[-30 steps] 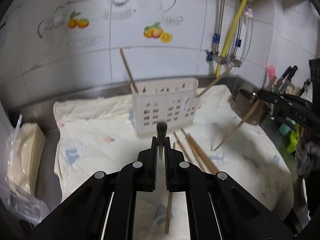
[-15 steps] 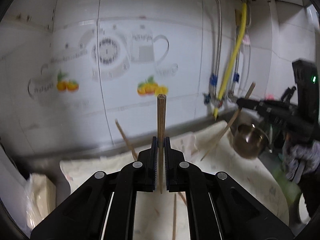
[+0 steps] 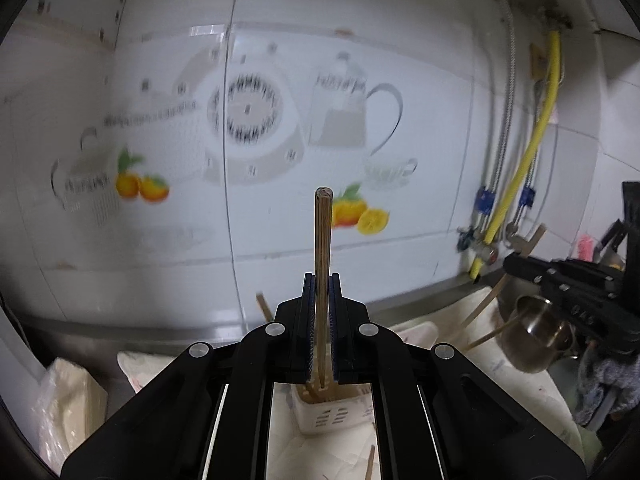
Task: Organize utensils
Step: 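Lift both chopsticks and lower them upright into the white holder, then open both tools to release the chopsticks into the holder, then move both open tools back down toward the remaining chopsticks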
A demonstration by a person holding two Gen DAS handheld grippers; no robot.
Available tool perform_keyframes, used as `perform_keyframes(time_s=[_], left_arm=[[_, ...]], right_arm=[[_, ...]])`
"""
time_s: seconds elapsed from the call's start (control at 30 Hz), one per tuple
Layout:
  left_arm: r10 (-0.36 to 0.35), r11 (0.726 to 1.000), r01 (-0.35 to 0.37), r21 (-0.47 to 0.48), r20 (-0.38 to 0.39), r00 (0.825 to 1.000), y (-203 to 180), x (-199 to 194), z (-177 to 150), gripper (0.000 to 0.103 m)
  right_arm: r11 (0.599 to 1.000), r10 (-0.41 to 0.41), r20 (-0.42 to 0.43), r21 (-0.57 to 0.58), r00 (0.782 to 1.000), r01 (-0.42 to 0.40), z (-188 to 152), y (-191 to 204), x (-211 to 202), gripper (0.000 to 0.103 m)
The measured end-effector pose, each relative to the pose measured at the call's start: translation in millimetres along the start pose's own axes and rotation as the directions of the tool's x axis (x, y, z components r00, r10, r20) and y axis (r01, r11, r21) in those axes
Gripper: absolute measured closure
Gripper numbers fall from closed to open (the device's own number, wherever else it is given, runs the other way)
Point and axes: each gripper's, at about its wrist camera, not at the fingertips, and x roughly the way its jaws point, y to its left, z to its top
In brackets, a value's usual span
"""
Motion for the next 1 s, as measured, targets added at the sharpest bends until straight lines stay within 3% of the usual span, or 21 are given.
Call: perform_keyframes(time_s=[0.23, 0.37, 0.47, 0.53, 0.63, 0.7, 0.77, 0.9, 1.0], left_arm=[[-0.002, 1.000, 0.000, -0.028, -0.082, 0.997, 11, 21, -22, 0.097], [0.004, 1.000, -0.006, -0.029, -0.079, 0.997, 12, 18, -26, 0.096], [0.009, 0.999, -0.011, -0.033, -0.065, 0.998, 14, 9, -25, 0.092], [0.010, 0.999, -0.012, -0.038, -0.049, 0.999, 15, 1, -24, 0.079], [0.014, 0.999, -0.015, -0.047, -0.023, 1.000, 15, -16, -28, 0.063], [0.011, 0.999, -0.012, -0.050, -0.015, 1.000, 15, -28, -34, 0.059], [0.005, 0.999, -0.006, -0.053, -0.008, 1.000, 14, -41, -43, 0.052], [-0.001, 0.999, 0.001, -0.052, -0.005, 1.000, 12, -60, -64, 0.041], [-0.004, 0.999, 0.003, -0.048, -0.015, 1.000, 9, -70, -83, 0.037]], right_arm=[[1.000, -0.002, -0.036, -0.004, 0.999, 0.001, -8, 0, 11, 0.096], [1.000, -0.013, -0.034, -0.002, 0.999, 0.013, -10, -1, 9, 0.095], [1.000, -0.026, -0.020, -0.004, 0.999, 0.026, -10, -3, 2, 0.086], [0.999, -0.034, -0.003, -0.004, 0.999, 0.034, -10, -4, -7, 0.083], [0.999, -0.045, 0.020, -0.002, 0.999, 0.045, -13, -5, -22, 0.069], [0.999, -0.050, 0.039, -0.005, 0.998, 0.051, -19, -4, -35, 0.067], [0.999, -0.053, 0.054, -0.009, 0.997, 0.054, -27, -1, -45, 0.054], [0.998, -0.058, 0.080, -0.027, 0.995, 0.060, -49, 7, -66, 0.046], [0.998, -0.046, 0.078, -0.028, 0.996, 0.049, -72, 13, -78, 0.040]])
